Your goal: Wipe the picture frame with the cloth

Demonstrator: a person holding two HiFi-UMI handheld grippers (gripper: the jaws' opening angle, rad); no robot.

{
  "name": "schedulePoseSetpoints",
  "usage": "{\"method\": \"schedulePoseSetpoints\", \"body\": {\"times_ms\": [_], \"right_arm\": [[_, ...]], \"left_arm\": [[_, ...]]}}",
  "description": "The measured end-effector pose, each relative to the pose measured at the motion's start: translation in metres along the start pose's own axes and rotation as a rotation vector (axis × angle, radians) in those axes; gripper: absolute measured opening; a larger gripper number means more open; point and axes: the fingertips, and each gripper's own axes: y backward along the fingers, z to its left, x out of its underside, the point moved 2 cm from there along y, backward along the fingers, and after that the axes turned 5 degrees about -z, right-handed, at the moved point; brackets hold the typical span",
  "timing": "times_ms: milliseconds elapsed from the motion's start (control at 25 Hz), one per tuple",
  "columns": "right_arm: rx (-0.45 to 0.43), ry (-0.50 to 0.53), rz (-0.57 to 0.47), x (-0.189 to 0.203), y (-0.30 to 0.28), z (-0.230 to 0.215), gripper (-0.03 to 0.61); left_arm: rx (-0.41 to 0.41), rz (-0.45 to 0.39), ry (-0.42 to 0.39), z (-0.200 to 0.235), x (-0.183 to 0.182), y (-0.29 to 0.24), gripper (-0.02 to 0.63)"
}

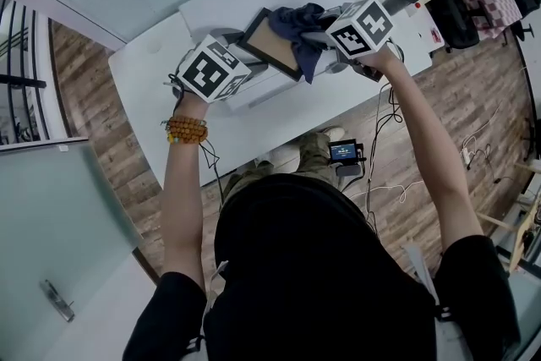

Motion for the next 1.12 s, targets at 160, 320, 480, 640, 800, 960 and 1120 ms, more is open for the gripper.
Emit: {"method": "schedulePoseSetpoints", "body": {"times_ms": [160,320,480,640,800,960,1120], "right_arm": [[-0.018,-0.002,-0.015,-0.011,-0.009,0.000,0.071],[-0.029,-0.004,-0.006,-0.023,-0.021,-0.005,0.071],[-0.041,-0.006,-0.004,-0.037,-0.033,-0.003,0.071],[-0.015,0.008,-0.012,-0.048,-0.041,-0.004,0.069],[-0.005,-0.013,-0.034,-0.053,-0.045,-0.004,0.069],[-0.003,0.024,-0.153,-0.053,-0.032,-0.002,0.075],[0.008,0.108,-0.296,-0.044,0.025,0.022,0.075]], "left_arm": [[0.002,0.005,0.000,-0.001,-0.001,0.000,0.360],[0.005,0.010,0.000,0.000,-0.001,-0.001,0.360],[0.012,0.014,0.004,0.000,0.000,-0.001,0.360],[0.013,0.011,-0.002,0.000,-0.001,-0.002,0.360],[0.008,0.003,-0.004,0.003,-0.001,-0.001,0.360],[0.002,-0.009,-0.001,0.000,0.002,0.000,0.353],[0.010,-0.004,-0.002,-0.002,-0.001,-0.002,0.353]]}}
